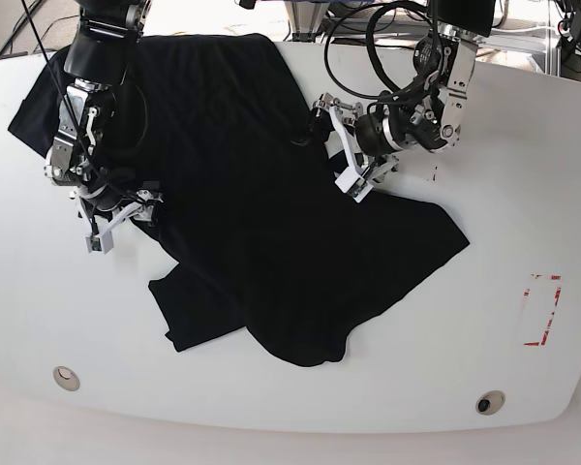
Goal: Layout the t-shirt on the table in an organized manner, then fold the t-shirt properly
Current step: 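Move the left gripper inward and grasp the shirt fabric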
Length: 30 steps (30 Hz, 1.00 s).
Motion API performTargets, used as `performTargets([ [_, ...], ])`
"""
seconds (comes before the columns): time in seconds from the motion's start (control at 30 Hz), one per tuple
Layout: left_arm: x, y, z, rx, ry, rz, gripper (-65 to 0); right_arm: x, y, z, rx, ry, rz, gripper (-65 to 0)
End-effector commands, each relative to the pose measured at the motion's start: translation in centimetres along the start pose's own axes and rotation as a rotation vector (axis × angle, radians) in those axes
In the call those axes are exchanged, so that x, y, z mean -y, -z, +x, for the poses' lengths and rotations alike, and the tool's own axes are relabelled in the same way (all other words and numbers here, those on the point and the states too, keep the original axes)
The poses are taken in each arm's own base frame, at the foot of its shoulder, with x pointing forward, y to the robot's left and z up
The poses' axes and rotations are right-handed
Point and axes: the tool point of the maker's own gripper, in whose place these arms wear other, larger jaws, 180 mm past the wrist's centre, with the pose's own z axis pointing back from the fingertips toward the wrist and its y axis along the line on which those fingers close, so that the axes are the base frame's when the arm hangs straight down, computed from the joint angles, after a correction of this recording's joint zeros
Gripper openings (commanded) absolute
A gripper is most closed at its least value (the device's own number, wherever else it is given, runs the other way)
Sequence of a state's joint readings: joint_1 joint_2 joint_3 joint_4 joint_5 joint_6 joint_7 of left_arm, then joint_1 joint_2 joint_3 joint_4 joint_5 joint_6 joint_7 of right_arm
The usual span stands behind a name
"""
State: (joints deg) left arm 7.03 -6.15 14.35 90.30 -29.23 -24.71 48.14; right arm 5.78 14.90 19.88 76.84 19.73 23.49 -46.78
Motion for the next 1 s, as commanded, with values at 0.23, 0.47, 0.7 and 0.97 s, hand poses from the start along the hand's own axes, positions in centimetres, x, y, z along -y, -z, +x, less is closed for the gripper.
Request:
performTargets([
  [0.23,0.0,1.4,-1.7,-0.083,-0.028,-0.003,-15.1,0.4,-0.7,1.8,0.052,-0.020,-0.006,-16.0],
  [0.47,-0.3,1.7,-1.0,-0.053,-0.035,0.003,-33.3,0.6,-0.8,1.1,0.042,-0.016,-0.010,-16.2],
  [0.7,-2.3,2.1,-0.8,-0.075,-0.050,0.028,-59.7,0.4,-1.6,1.6,0.066,-0.040,-0.015,-16.2],
  [0.97,-6.0,0.7,-1.1,-0.092,-0.065,0.101,-65.0,-0.5,-3.2,2.9,0.120,-0.093,-0.019,-16.2],
])
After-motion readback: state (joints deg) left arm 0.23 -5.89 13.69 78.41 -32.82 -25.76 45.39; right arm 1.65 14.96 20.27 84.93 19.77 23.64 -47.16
